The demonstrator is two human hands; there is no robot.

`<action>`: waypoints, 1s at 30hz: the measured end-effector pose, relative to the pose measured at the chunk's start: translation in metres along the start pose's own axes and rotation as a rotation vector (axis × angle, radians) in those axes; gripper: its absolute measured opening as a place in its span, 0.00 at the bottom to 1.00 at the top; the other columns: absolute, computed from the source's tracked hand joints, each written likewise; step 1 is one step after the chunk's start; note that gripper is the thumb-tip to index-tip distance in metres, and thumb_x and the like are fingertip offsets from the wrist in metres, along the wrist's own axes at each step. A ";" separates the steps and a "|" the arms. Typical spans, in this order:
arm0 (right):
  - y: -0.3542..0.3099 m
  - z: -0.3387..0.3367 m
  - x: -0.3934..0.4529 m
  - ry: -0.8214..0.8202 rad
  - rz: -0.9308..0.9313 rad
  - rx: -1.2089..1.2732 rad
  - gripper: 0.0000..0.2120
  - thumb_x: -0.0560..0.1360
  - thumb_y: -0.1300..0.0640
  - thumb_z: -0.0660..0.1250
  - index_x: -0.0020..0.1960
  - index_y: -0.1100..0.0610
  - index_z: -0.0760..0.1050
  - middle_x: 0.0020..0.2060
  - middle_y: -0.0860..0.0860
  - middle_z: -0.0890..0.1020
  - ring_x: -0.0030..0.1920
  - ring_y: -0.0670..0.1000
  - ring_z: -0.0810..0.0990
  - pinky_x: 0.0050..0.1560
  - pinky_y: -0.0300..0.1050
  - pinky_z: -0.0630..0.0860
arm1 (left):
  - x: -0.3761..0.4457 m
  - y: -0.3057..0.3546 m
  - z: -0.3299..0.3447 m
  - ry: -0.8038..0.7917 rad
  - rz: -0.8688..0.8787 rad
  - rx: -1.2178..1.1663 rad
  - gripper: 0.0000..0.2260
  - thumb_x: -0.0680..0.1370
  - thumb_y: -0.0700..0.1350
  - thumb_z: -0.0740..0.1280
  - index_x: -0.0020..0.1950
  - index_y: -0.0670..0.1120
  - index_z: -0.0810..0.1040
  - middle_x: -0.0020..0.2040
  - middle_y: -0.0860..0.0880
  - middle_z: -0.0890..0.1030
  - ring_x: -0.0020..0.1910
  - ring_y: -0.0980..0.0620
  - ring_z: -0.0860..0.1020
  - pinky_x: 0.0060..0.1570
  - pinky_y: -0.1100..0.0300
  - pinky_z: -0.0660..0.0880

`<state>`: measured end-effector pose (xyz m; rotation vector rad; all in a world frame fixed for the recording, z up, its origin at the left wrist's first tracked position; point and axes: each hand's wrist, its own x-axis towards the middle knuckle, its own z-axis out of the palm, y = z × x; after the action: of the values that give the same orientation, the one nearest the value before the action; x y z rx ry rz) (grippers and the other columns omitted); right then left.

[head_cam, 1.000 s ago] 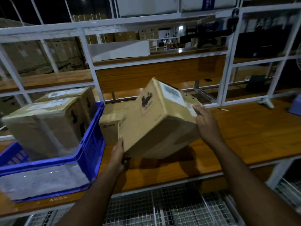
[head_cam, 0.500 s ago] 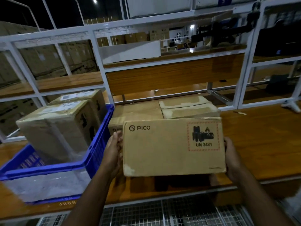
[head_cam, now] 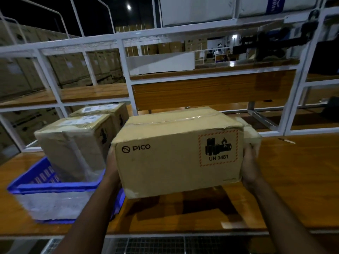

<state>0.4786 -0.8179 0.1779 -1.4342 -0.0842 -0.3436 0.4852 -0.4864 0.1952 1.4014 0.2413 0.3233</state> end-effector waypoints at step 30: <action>0.088 0.142 0.158 0.470 -0.162 -0.426 0.20 0.86 0.48 0.49 0.51 0.58 0.74 0.40 0.50 0.78 0.38 0.47 0.77 0.34 0.41 0.69 | 0.193 0.005 0.012 -0.043 0.211 0.142 0.24 0.82 0.62 0.54 0.71 0.53 0.75 0.61 0.47 0.82 0.60 0.48 0.80 0.63 0.38 0.75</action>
<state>0.6743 -0.6988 0.1552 -1.7313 0.2714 -0.8629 0.6693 -0.4269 0.2072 1.5761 0.0819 0.4566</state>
